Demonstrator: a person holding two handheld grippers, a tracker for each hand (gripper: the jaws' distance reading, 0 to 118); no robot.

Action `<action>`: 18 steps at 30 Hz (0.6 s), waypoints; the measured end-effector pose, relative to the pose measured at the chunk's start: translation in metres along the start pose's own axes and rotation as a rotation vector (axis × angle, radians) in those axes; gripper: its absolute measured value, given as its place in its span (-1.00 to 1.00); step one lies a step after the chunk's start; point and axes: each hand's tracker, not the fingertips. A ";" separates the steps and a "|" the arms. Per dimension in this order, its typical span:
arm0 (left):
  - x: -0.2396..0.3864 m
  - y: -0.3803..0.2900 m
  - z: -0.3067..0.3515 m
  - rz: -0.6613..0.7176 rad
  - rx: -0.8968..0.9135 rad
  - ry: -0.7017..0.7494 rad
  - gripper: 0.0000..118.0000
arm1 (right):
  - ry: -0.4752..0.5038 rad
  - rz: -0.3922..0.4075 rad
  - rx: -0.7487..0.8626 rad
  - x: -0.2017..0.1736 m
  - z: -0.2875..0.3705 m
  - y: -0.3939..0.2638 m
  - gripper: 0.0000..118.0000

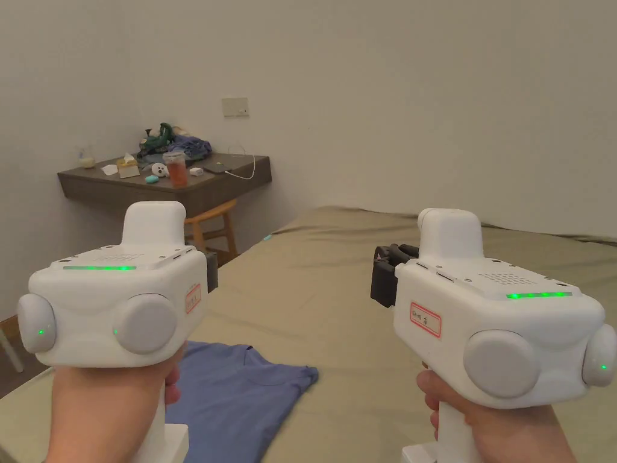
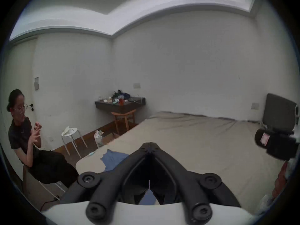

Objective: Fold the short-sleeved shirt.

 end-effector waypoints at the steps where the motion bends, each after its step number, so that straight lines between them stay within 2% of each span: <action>1: 0.001 -0.010 -0.018 0.005 -0.033 -0.025 -1.00 | -0.002 0.006 -0.011 0.003 -0.003 -0.003 -0.96; 6: 0.013 -0.067 -0.121 0.062 -0.274 -0.153 -1.00 | -0.033 0.066 -0.063 0.027 -0.012 -0.032 -0.96; 11: 0.031 -0.139 -0.224 0.034 -0.482 -0.159 -1.00 | -0.074 0.105 -0.181 0.052 -0.040 -0.064 -0.96; 16: 0.044 -0.188 -0.280 0.033 -0.583 -0.145 -1.00 | -0.086 0.105 -0.235 0.070 -0.070 -0.081 -0.96; 17: 0.047 -0.196 -0.291 0.015 -0.600 -0.138 -0.93 | -0.088 0.097 -0.237 0.073 -0.073 -0.085 -0.96; 18: 0.049 -0.202 -0.299 0.004 -0.594 -0.110 -0.06 | -0.088 0.088 -0.237 0.075 -0.075 -0.088 -0.96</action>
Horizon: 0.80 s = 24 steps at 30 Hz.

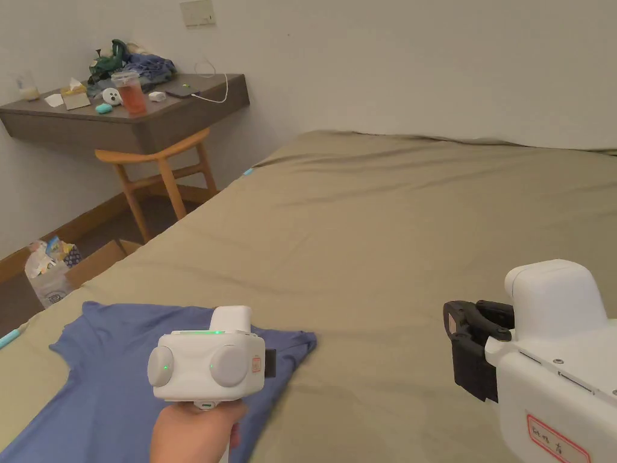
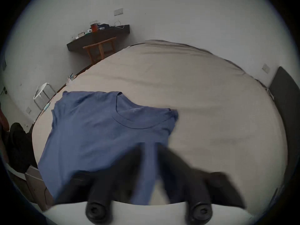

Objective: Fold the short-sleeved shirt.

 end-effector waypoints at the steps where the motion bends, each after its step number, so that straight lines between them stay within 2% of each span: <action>1: 0.000 0.000 -0.014 0.000 0.002 0.002 0.89 | 0.003 -0.012 -0.002 0.001 -0.002 -0.004 -0.96; 2: -0.001 -0.002 -0.025 -0.031 -0.059 -0.008 1.00 | 0.001 -0.024 -0.009 0.003 -0.006 -0.007 -0.96; 3: -0.002 0.003 -0.026 -0.060 0.055 -0.004 1.00 | -0.003 -0.034 -0.017 0.005 -0.009 -0.010 -0.96; 4: 0.001 0.002 -0.035 -0.050 -0.026 -0.023 1.00 | -0.004 -0.045 -0.026 0.008 -0.013 -0.014 -0.96; 9: 0.005 -0.013 -0.076 -0.138 -0.138 0.000 1.00 | -0.027 -0.040 -0.081 0.016 -0.026 -0.025 -0.96; 11: -0.004 -0.018 -0.093 -0.080 -0.241 0.038 1.00 | -0.028 -0.031 -0.089 0.020 -0.024 -0.029 -0.96; 12: -0.009 -0.017 -0.091 0.003 -0.175 -0.063 0.98 | -0.032 -0.030 -0.091 0.021 -0.023 -0.031 -0.96; 14: -0.019 -0.012 -0.082 0.033 -0.135 -0.002 0.85 | -0.043 -0.038 -0.093 0.026 -0.018 -0.033 -0.96; 15: -0.022 -0.010 -0.076 0.056 -0.114 0.018 0.67 | -0.048 -0.047 -0.093 0.029 -0.016 -0.034 -0.96; 16: -0.029 -0.008 -0.070 0.099 -0.077 0.031 0.32 | -0.054 -0.063 -0.091 0.033 -0.013 -0.035 -0.96; 17: -0.036 -0.008 -0.068 0.132 -0.055 0.035 -0.27 | -0.061 -0.075 -0.089 0.036 -0.011 -0.034 -0.96; 18: -0.049 -0.011 -0.069 0.158 -0.070 0.050 -0.96 | -0.067 -0.085 -0.086 0.040 -0.009 -0.034 -0.96; 21: -0.084 -0.019 -0.070 0.448 -0.099 -0.170 -0.96 | -0.090 -0.112 -0.063 0.049 0.003 -0.031 -0.96; 24: -0.102 -0.012 -0.046 0.659 0.002 -0.269 -0.96 | -0.120 -0.147 -0.032 0.062 0.022 -0.027 -0.96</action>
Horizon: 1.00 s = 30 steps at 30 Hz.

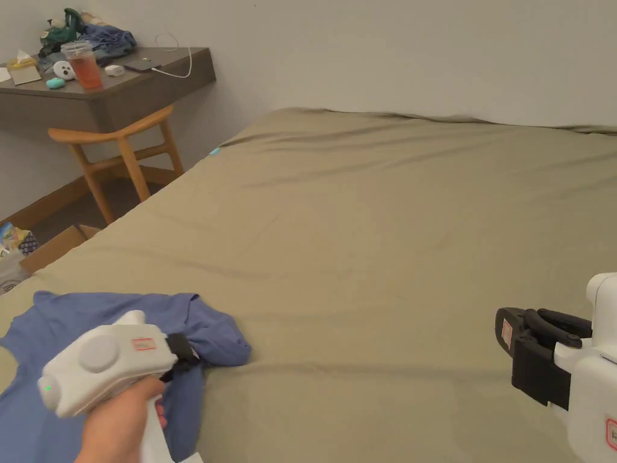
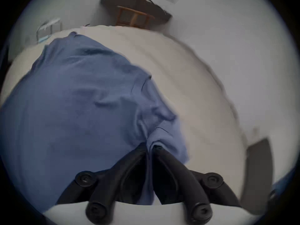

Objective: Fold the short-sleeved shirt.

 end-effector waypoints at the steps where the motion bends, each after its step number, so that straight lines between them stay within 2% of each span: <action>1: 0.009 0.004 0.017 0.034 0.067 -0.058 -0.96 | -0.019 -0.010 0.019 0.006 0.008 0.003 -0.96; 2: 0.021 0.005 0.037 0.052 0.114 -0.103 -0.96 | -0.039 -0.019 0.037 0.012 0.017 0.005 -0.96; 4: 0.042 0.011 0.071 -0.007 0.213 -0.162 -0.96 | -0.079 -0.053 0.072 0.026 0.035 0.011 -0.96; 7: 0.087 0.000 0.136 -0.018 0.270 -0.290 -0.96 | -0.129 -0.097 0.131 0.046 0.068 0.020 -0.96; 13: 0.219 -0.022 0.219 -0.383 0.271 -0.353 -0.96 | -0.299 -0.058 0.216 0.077 0.147 0.040 -0.96; 17: 0.304 -0.050 0.260 -0.459 0.259 -0.507 -0.96 | -0.402 -0.034 0.274 0.097 0.215 0.049 -0.96; 21: 0.381 -0.094 0.293 -0.523 0.254 -0.664 -0.96 | -0.517 0.015 0.282 0.114 0.278 0.052 -0.96; 24: 0.429 -0.130 0.304 -0.562 0.191 -0.781 -0.96 | -0.579 0.022 0.305 0.124 0.321 0.049 -0.96; 30: 0.499 -0.222 0.300 -0.613 0.031 -0.881 -0.96 | -0.680 0.013 0.342 0.141 0.386 0.041 -0.96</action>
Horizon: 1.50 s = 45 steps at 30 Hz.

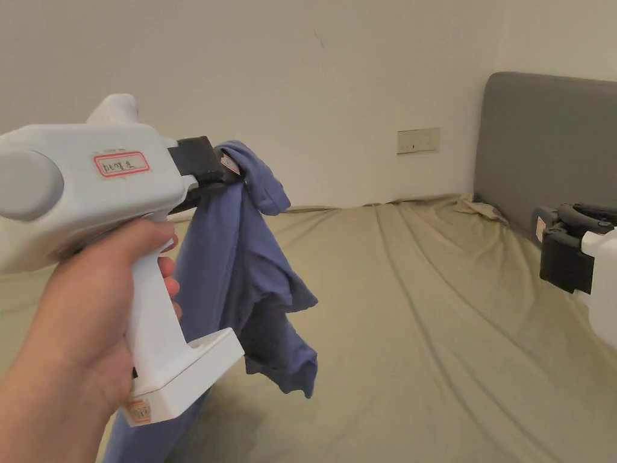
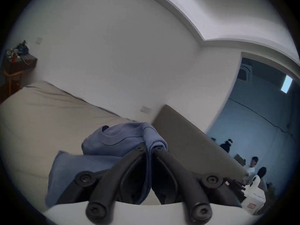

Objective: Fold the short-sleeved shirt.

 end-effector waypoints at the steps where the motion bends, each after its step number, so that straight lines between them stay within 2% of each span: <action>1: 0.010 -0.014 -0.013 0.008 -0.041 -0.011 -0.96 | -0.015 -0.001 0.007 0.007 0.005 0.001 -0.96; 4: 0.031 -0.061 -0.056 -0.004 -0.138 -0.017 -0.96 | -0.037 -0.018 0.016 0.024 0.013 0.001 -0.96; 9: 0.025 -0.147 -0.122 -0.046 -0.332 0.083 -0.95 | -0.047 -0.005 0.004 0.030 0.014 -0.008 -0.96; 10: 0.021 -0.165 -0.135 -0.067 -0.371 0.100 -0.79 | -0.041 0.005 -0.006 0.029 0.013 -0.012 -0.96; 11: 0.017 -0.181 -0.145 -0.086 -0.394 0.121 -0.07 | -0.032 0.012 -0.015 0.028 0.011 -0.014 -0.96; 12: 0.015 -0.199 -0.156 -0.155 -0.417 0.174 1.00 | -0.014 0.020 -0.024 0.026 0.009 -0.018 -0.96; 13: 0.011 -0.214 -0.170 -0.206 -0.489 0.247 1.00 | -0.001 0.023 -0.031 0.024 0.007 -0.021 -0.96; 14: 0.007 -0.221 -0.168 -0.203 -0.566 0.240 0.98 | 0.006 0.025 -0.035 0.023 0.005 -0.023 -0.96; 15: 0.001 -0.224 -0.168 -0.160 -0.497 0.170 0.98 | 0.014 0.030 -0.037 0.021 0.004 -0.026 -0.96; 16: 0.000 -0.219 -0.163 -0.076 -0.496 0.140 0.98 | 0.024 0.038 -0.036 0.019 0.003 -0.028 -0.96; 18: -0.003 -0.199 -0.155 0.006 -0.463 0.080 0.98 | 0.038 0.042 -0.029 0.016 -0.001 -0.030 -0.96; 24: -0.008 -0.125 -0.054 -0.102 -0.231 0.049 1.00 | 0.110 -0.023 0.016 0.005 -0.009 -0.037 -0.96; 26: -0.014 -0.109 -0.004 -0.210 -0.128 0.108 0.99 | 0.139 -0.043 0.022 -0.003 -0.013 -0.045 -0.96; 27: -0.018 -0.107 0.016 -0.268 -0.114 0.184 0.89 | 0.151 -0.047 0.019 -0.007 -0.015 -0.049 -0.96; 28: -0.025 -0.109 0.036 -0.326 -0.102 0.299 0.60 | 0.159 -0.050 0.012 -0.013 -0.018 -0.056 -0.96; 29: -0.032 -0.112 0.051 -0.379 -0.083 0.387 -0.11 | 0.166 -0.053 0.006 -0.019 -0.021 -0.063 -0.96; 30: -0.041 -0.120 0.065 -0.401 -0.066 0.472 -1.00 | 0.172 -0.057 -0.008 -0.026 -0.026 -0.071 -0.96; 31: -0.055 -0.129 0.079 -0.367 -0.071 0.528 -1.00 | 0.177 -0.062 -0.022 -0.033 -0.030 -0.081 -0.96; 33: -0.080 -0.146 0.095 -0.237 -0.167 0.474 -1.00 | 0.189 -0.072 -0.056 -0.044 -0.038 -0.096 -0.96; 35: -0.102 -0.159 0.100 -0.136 -0.221 0.482 -1.00 | 0.195 -0.075 -0.112 -0.056 -0.049 -0.109 -0.96; 39: -0.125 -0.164 0.082 -0.156 -0.271 0.489 -1.00 | 0.233 -0.078 -0.154 -0.068 -0.065 -0.120 -0.96; 45: -0.151 -0.159 0.012 -0.182 -0.318 0.415 -1.00 | 0.230 -0.052 -0.190 -0.068 -0.092 -0.137 -0.96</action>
